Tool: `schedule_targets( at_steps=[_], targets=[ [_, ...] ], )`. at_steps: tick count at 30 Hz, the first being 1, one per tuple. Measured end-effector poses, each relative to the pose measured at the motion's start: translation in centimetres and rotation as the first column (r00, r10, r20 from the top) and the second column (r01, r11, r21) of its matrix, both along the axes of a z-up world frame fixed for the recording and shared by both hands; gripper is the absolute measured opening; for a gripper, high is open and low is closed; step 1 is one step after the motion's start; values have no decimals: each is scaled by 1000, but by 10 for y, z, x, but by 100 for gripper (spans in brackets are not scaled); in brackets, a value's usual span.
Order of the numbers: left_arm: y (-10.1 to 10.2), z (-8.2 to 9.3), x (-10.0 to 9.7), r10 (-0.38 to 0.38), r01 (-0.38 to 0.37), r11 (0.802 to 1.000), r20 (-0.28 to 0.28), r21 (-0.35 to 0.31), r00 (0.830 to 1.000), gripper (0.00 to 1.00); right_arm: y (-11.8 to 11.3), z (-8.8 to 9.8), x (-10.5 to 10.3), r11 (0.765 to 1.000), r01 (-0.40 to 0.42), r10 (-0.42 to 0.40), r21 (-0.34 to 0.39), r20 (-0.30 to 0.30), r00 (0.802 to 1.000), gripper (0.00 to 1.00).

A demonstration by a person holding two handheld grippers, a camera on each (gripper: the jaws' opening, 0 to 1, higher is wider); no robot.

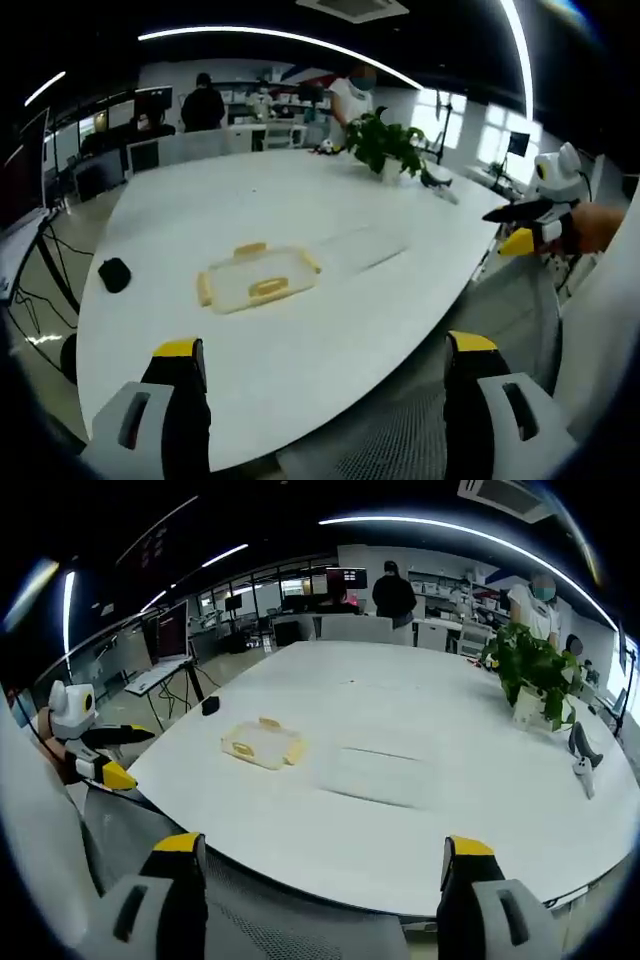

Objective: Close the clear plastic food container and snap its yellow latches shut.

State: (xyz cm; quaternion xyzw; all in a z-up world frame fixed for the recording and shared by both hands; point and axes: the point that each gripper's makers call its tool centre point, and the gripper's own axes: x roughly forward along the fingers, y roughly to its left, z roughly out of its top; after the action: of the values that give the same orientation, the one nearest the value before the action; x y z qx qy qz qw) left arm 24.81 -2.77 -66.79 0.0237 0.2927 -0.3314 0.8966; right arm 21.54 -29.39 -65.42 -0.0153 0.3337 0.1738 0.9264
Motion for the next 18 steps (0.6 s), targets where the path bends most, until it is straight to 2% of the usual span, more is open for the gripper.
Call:
schedule_targets(
  at_steps=[18],
  targets=[
    [1,0,1,-11,11,1000,-4,9,1000,96,-1,1,1,1000,1,-1,-2,-2,1000,97]
  ],
)
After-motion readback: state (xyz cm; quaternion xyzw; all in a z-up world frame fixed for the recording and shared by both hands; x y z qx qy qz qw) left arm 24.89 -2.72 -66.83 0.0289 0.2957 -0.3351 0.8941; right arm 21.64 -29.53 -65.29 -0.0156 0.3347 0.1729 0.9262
